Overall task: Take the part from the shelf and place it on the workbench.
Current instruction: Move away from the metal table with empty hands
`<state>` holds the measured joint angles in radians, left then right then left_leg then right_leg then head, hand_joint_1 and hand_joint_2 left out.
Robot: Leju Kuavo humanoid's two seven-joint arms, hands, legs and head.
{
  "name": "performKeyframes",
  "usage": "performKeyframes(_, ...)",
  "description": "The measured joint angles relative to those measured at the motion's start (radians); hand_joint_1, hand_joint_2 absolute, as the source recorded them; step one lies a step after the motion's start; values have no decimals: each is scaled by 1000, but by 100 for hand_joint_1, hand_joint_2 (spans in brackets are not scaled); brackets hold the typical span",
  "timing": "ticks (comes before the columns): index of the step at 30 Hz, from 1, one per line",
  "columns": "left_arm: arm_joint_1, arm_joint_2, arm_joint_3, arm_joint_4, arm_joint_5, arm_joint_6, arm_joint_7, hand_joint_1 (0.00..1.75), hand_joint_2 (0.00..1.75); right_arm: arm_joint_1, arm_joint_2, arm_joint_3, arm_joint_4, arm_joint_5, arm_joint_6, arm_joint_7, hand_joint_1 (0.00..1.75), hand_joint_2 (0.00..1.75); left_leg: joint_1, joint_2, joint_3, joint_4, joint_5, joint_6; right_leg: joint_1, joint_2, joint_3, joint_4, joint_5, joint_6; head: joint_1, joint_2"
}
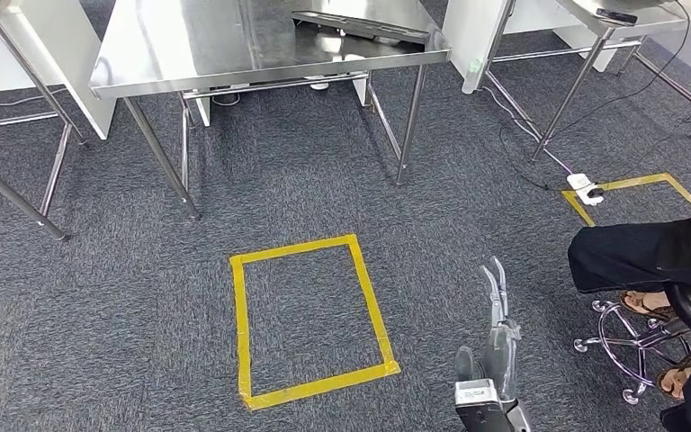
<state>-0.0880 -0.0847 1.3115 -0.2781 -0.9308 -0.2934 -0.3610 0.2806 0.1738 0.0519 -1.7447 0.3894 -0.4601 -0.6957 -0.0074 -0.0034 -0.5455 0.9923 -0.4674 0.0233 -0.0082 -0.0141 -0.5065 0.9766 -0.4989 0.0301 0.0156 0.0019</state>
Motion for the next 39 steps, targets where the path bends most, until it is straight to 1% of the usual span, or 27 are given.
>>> performKeyframes(3, 0, 0, 0, 0, 0, 0, -1, 0, 0, -1, -7, 0, 9, -2, -4, 0, 0, 0, 0, 0, 0, 0, 1, 1, -2, 0, -1, 0, 1, 1, 0, 0)
performKeyframes(19, 0, 2, -7, 0, -10, 0, -8, 0, 0, -11, -30, 3, 44, -44, -52, -2, 0, 0, 2, 0, 0, 1, 2, 1, -1, 0, -2, 2, 2, 2, 0, 0)
performKeyframes(20, 0, 2, -7, 0, -10, 0, -7, 0, 0, -15, -31, 4, 48, -52, -51, -2, 0, 0, 2, 0, 0, 1, 3, 4, -5, 0, 0, -1, 4, 4, 0, 0)
performKeyframes(22, -1, 4, -8, 0, -10, 0, -7, 0, 0, -23, -32, 6, 54, -66, -45, -3, 0, 0, 7, 3, 5, -13, 12, 13, -5, 1, 0, -3, 6, 11, 0, 0)
performKeyframes(23, -1, 4, -9, 0, -10, 0, -6, 0, 0, -28, -32, 7, 56, -71, -42, -3, 0, 0, 11, 7, 6, -23, 19, 19, -6, 3, -7, 11, -3, 12, 0, 0)
performKeyframes(24, -1, 5, -10, 0, -10, 0, -5, 0, 0, -33, -33, 8, 59, -75, -39, -4, 0, 0, 17, 12, 7, -32, 25, 22, -4, 5, -27, 46, -22, 11, 1, 0)
performKeyframes(25, -1, 5, -12, 0, -10, 0, -4, 0, 0, -37, -34, 8, 62, -79, -37, -4, 0, 0, 20, 18, 5, -36, 29, 22, -7, 7, -56, 103, -50, 9, 2, 0)
performKeyframes(26, -1, 5, -13, 0, -10, 0, -4, 0, 0, -39, -36, 8, 66, -81, -36, -4, 0, 0, 21, 23, 2, -36, 30, 23, -10, 8, -93, 174, -81, 8, 3, 0)
performKeyframes(27, -1, 5, -14, 0, -10, 0, -3, 0, 0, -40, -37, 8, 70, -83, -36, -4, 0, 0, 22, 29, -1, -36, 31, 21, -14, 9, -127, 239, -103, 11, 3, 0)
performKeyframes(28, -1, 5, -15, 0, -10, 0, -2, 0, 0, -40, -39, 8, 74, -84, -35, -4, 0, 0, 24, 35, -3, -36, 32, 18, -19, 9, -148, 278, -112, 18, 3, 0)
performKeyframes(29, -1, 5, -15, 1, -10, 0, -2, 0, 0, -40, -40, 8, 77, -85, -34, -4, 0, 0, 28, 42, -5, -35, 33, 13, -24, 8, -149, 279, -104, 30, 3, 0)
performKeyframes(30, -1, 4, -15, 1, -10, 0, -1, 0, 0, -41, -41, 8, 80, -87, -33, -4, 0, 0, 33, 49, -6, -32, 32, 6, -31, 4, -129, 237, -81, 46, 3, 0)
performKeyframes(31, -1, 4, -16, 2, -10, 0, -1, 0, 0, -43, -43, 8, 83, -89, -32, -4, 0, 0, 38, 55, -7, -26, 30, -4, -39, -10, -94, 167, -50, 64, 3, 0)
performKeyframes(32, -1, 7, -16, 1, -10, 0, -1, 0, 0, -46, -44, 9, 87, -93, -31, -4, 0, 0, 41, 62, -9, -18, 25, -16, -43, -30, -64, 106, -25, 77, 5, 0)
performKeyframes(33, 0, 8, -16, 2, -9, 0, -1, 0, 0, -51, -44, 10, 91, -97, -30, -4, 0, 0, 41, 68, -10, -8, 19, -28, -46, -45, -43, 60, -8, 79, 7, 0)
performKeyframes(34, 0, 12, -16, 2, -9, -1, -2, 0, 0, -55, -45, 12, 95, -101, -30, -4, 0, 0, 40, 75, -10, -1, 14, -39, -47, -56, -35, 39, -1, 70, 7, 0)
performKeyframes(35, 0, 13, -17, 3, -8, -2, -2, 0, 0, -58, -45, 14, 98, -105, -31, -4, 0, 0, 39, 82, -8, 1, 11, -46, -44, -54, -40, 42, -2, 55, 7, 0)
performKeyframes(36, 0, 13, -17, 5, -8, -3, -2, 0, 0, -60, -46, 16, 100, -107, -31, -4, 0, 0, 41, 90, -5, 1, 10, -51, -43, -42, -43, 44, -1, 38, 5, 0)
performKeyframes(37, -1, 12, -17, 6, -8, -3, -3, 0, 0, -62, -47, 18, 103, -109, -32, -4, 0, 0, 46, 93, -4, 1, 9, -56, -41, -32, -44, 47, 1, 24, 2, 0)
performKeyframes(38, -1, 11, -17, 7, -7, -1, -3, 0, 0, -64, -48, 20, 106, -110, -34, -4, 0, 0, 51, 86, -7, 11, -4, -59, -39, -21, -46, 48, 3, 14, 1, 0)
performKeyframes(39, -1, 11, -17, 8, -7, 0, -3, 0, 0, -67, -48, 22, 109, -112, -36, -4, 0, 0, 54, 70, -19, 39, -29, -61, -37, -11, -48, 49, 7, 6, 0, 0)
